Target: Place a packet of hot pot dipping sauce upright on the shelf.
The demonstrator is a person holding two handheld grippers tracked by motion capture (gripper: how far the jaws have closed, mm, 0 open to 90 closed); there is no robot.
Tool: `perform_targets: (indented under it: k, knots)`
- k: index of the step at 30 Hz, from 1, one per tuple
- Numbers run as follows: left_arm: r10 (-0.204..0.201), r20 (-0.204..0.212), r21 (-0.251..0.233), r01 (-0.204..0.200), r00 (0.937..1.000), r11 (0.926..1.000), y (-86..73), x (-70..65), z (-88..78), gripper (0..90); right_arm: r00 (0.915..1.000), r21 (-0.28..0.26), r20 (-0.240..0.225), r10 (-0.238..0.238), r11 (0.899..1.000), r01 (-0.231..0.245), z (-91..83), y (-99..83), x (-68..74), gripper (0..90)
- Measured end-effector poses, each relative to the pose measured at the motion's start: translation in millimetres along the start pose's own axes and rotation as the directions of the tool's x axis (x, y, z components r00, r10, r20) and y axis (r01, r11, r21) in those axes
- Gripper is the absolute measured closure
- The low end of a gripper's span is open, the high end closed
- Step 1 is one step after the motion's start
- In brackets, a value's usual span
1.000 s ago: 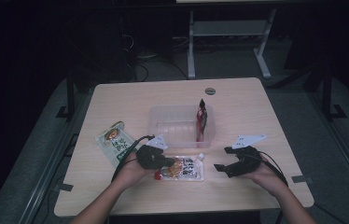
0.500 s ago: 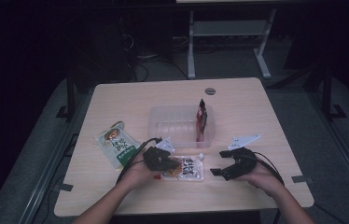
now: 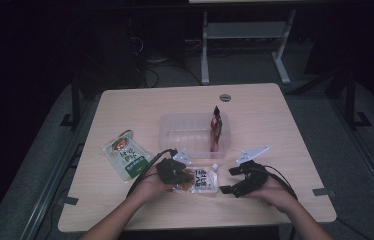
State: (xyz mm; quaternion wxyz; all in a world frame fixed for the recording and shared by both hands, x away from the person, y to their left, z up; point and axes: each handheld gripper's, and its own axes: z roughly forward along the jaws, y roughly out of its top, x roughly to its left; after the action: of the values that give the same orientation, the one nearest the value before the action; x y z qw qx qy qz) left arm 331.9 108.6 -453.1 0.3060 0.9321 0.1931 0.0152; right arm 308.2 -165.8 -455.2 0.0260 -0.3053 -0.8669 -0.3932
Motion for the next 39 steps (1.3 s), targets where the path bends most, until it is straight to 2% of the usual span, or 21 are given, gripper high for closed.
perform_targets:
  k: [4, 7, 18, 26, 31, 35, 37, 39]
  knots:
    - [-0.007, -0.001, 0.024, 0.007, 1.0, 0.9997, 1.5, 0.8, 0.6, 90.0, 0.9994, 0.016, -0.017, 0.03, 0.999, -0.03, 8.8, 1.8, 1.7, 18.7]
    - [-0.02, 0.0, 0.022, 0.02, 0.9998, 0.9996, 1.5, 0.4, 1.2, 90.0, 0.9978, 0.016, -0.042, 0.05, 0.999, -0.05, 13.3, 4.1, 2.6, 21.3]
    - [-0.025, -0.002, 0.023, 0.025, 0.9997, 0.9994, 1.7, 0.1, 1.2, 90.0, 0.9914, 0.027, -0.102, 0.081, 0.997, -0.079, 30.6, 11.1, 6.6, 28.4]
    - [-0.028, -0.001, 0.018, 0.028, 0.9996, 0.9994, 0.8, 0.4, 1.1, 90.0, 0.9884, 0.024, -0.123, 0.089, 0.996, -0.087, 40.5, 16.6, 8.7, 33.4]
    - [-0.028, -0.004, 0.016, 0.028, 0.9996, 0.9995, 0.5, 0.1, 1.0, 90.0, 0.9859, 0.022, -0.137, 0.096, 0.995, -0.094, 45.0, 19.7, 9.0, 40.2]
    - [-0.03, -0.004, 0.01, 0.03, 0.9995, 0.9995, -0.1, 0.1, 1.0, 90.0, 0.9801, 0.021, -0.162, 0.115, 0.993, -0.113, 49.0, 22.1, 4.5, 46.4]
    - [-0.024, -0.003, 0.012, 0.024, 0.9997, 0.9996, -0.3, 0.3, 0.7, 90.0, 0.98, 0.024, -0.161, 0.118, 0.993, -0.115, 50.7, 23.7, 3.6, 51.6]
    - [-0.024, -0.004, 0.011, 0.024, 0.9997, 0.9997, -0.5, 0.2, 0.7, 90.0, 0.9757, 0.027, -0.18, 0.125, 0.992, -0.122, 53.7, 24.8, 2.1, 55.7]
